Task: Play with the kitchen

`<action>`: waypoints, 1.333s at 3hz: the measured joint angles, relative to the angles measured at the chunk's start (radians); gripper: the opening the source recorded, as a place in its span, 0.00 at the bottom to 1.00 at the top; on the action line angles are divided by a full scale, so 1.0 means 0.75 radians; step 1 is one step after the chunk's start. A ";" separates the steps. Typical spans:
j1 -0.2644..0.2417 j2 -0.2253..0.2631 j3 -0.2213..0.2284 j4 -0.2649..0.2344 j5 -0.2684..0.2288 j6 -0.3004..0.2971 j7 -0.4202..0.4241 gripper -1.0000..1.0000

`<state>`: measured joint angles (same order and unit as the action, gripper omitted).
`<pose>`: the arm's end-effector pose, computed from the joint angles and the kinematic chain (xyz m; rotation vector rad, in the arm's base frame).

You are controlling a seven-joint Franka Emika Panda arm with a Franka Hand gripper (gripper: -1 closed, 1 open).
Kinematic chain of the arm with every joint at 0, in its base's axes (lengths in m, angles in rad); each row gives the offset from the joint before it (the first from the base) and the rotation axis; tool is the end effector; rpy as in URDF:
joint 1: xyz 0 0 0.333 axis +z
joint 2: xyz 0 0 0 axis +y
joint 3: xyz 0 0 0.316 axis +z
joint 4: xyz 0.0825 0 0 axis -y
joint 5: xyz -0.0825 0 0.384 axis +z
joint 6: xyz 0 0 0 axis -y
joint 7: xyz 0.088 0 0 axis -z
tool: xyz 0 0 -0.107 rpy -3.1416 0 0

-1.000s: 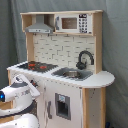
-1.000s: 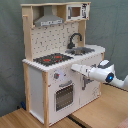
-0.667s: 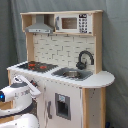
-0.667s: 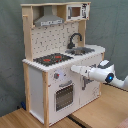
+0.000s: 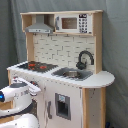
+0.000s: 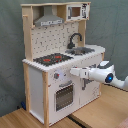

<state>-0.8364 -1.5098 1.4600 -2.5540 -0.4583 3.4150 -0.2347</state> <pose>0.3460 0.3559 0.3395 0.8233 1.4954 0.7697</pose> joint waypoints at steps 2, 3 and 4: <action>0.005 0.000 0.003 0.004 0.000 -0.025 -0.284 0.00; 0.009 0.003 0.005 0.007 0.010 -0.047 -0.335 0.00; 0.009 0.003 0.004 0.007 0.014 -0.047 -0.334 1.00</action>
<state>-0.8296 -1.5076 1.4632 -2.5484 -0.4481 3.3797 -0.4853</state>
